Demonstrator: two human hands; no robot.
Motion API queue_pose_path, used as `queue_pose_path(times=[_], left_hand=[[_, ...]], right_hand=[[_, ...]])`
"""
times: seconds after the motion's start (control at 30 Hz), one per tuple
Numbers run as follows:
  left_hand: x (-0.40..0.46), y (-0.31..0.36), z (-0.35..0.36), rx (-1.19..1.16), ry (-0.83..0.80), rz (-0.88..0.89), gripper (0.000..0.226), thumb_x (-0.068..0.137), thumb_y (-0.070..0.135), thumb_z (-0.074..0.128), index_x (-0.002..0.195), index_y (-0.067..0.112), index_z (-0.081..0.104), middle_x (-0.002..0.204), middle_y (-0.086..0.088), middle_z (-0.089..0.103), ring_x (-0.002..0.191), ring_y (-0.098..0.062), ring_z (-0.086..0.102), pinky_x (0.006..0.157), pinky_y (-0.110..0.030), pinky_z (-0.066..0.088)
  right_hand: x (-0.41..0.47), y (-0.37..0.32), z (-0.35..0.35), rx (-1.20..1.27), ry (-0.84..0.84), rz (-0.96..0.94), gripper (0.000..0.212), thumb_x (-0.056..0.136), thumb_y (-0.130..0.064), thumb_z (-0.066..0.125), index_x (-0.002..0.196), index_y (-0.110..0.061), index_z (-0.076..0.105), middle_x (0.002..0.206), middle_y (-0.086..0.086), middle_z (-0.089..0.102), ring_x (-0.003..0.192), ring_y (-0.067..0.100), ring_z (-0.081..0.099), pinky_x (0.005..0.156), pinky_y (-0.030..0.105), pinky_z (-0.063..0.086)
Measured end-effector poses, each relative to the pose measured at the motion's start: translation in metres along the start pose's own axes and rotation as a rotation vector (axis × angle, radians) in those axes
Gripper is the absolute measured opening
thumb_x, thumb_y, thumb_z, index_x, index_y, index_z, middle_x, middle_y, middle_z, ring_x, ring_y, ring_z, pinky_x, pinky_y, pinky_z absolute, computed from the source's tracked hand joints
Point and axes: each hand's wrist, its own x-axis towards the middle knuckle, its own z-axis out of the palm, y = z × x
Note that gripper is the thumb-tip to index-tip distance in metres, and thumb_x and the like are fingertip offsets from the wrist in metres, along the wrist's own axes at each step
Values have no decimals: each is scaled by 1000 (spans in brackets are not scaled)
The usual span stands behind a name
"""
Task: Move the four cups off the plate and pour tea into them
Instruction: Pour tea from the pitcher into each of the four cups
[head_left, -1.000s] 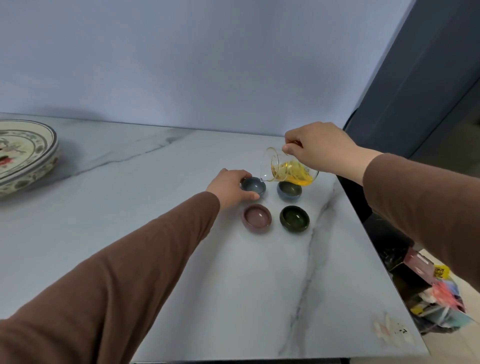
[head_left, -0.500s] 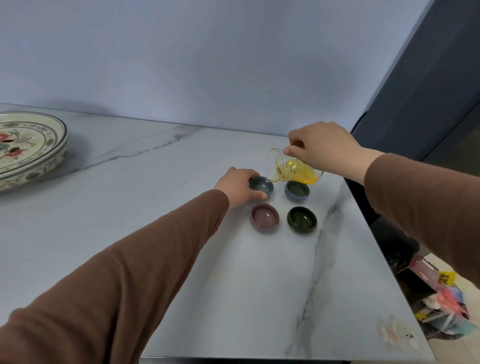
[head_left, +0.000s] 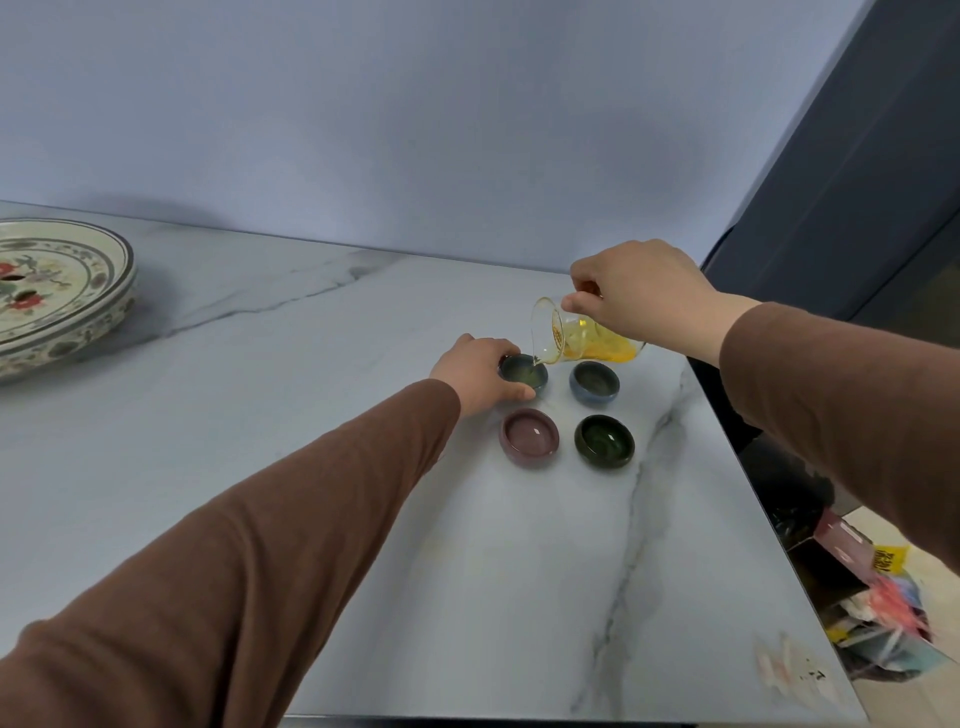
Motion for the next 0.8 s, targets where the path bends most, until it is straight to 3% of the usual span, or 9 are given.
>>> queue_pose_path(times=[0.8], left_hand=[[4, 0, 0, 50, -26, -4, 69, 76, 57, 72, 136, 29, 52, 127, -4, 58, 120, -23, 45, 99, -38, 44]], right_hand=[[3, -4, -12, -40, 11, -43, 32, 97, -46, 51, 78, -20, 53, 62, -6, 43, 69, 26, 49, 56, 30, 31]])
